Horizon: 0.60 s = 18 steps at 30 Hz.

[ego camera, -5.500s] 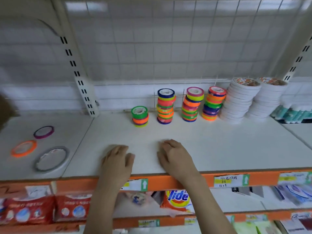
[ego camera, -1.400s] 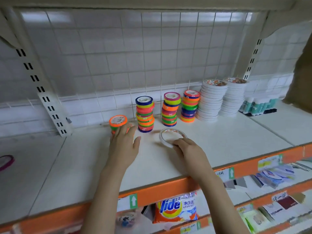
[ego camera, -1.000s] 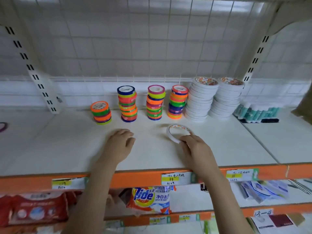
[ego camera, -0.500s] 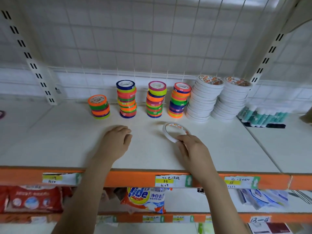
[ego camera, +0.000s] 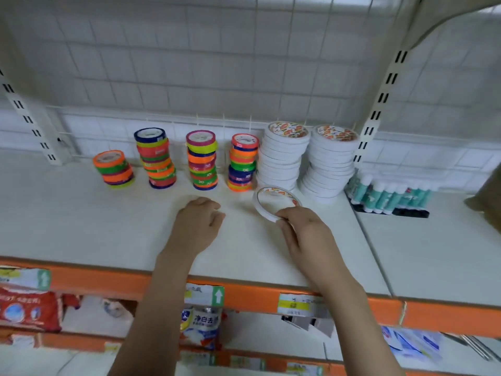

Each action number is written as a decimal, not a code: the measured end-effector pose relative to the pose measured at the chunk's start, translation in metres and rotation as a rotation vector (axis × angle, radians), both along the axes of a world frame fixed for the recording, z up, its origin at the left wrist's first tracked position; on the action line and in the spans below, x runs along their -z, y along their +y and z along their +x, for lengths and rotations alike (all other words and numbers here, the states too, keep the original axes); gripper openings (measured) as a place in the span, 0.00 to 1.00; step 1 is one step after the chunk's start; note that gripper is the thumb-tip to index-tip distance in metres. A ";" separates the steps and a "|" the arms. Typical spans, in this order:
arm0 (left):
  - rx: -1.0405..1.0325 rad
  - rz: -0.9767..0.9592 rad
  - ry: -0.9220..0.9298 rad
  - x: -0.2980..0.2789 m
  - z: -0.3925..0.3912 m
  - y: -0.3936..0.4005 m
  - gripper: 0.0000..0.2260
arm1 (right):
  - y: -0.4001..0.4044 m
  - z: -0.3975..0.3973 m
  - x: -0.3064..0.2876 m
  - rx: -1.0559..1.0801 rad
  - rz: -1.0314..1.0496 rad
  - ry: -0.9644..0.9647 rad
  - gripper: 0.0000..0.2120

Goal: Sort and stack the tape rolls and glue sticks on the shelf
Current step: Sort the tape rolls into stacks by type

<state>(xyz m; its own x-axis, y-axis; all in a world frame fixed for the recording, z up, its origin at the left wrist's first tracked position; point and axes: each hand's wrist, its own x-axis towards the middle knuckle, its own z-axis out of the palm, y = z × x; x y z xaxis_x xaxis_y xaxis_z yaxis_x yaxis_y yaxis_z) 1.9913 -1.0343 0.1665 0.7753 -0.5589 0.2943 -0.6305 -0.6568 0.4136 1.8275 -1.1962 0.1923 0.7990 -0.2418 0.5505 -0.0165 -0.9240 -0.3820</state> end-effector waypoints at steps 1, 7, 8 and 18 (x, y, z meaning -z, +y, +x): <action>0.008 0.006 -0.009 -0.001 -0.006 -0.013 0.14 | -0.009 -0.005 -0.004 -0.014 -0.011 -0.019 0.13; 0.039 0.016 -0.010 0.004 -0.031 -0.058 0.13 | -0.054 -0.018 -0.024 -0.062 -0.044 -0.085 0.13; 0.035 0.026 -0.010 0.006 -0.032 -0.058 0.13 | -0.059 -0.017 -0.028 -0.068 -0.052 -0.095 0.12; -0.066 -0.028 -0.057 0.014 -0.033 -0.035 0.27 | -0.106 0.028 -0.092 0.021 -0.175 -0.196 0.10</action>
<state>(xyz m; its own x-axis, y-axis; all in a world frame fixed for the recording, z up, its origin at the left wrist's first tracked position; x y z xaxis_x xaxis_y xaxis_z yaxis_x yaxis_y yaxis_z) 1.9579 -1.0692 0.1520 0.7917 -0.4982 0.3536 -0.6092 -0.6865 0.3970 1.8553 -1.3019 0.2847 0.6687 -0.1443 0.7294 0.0224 -0.9766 -0.2137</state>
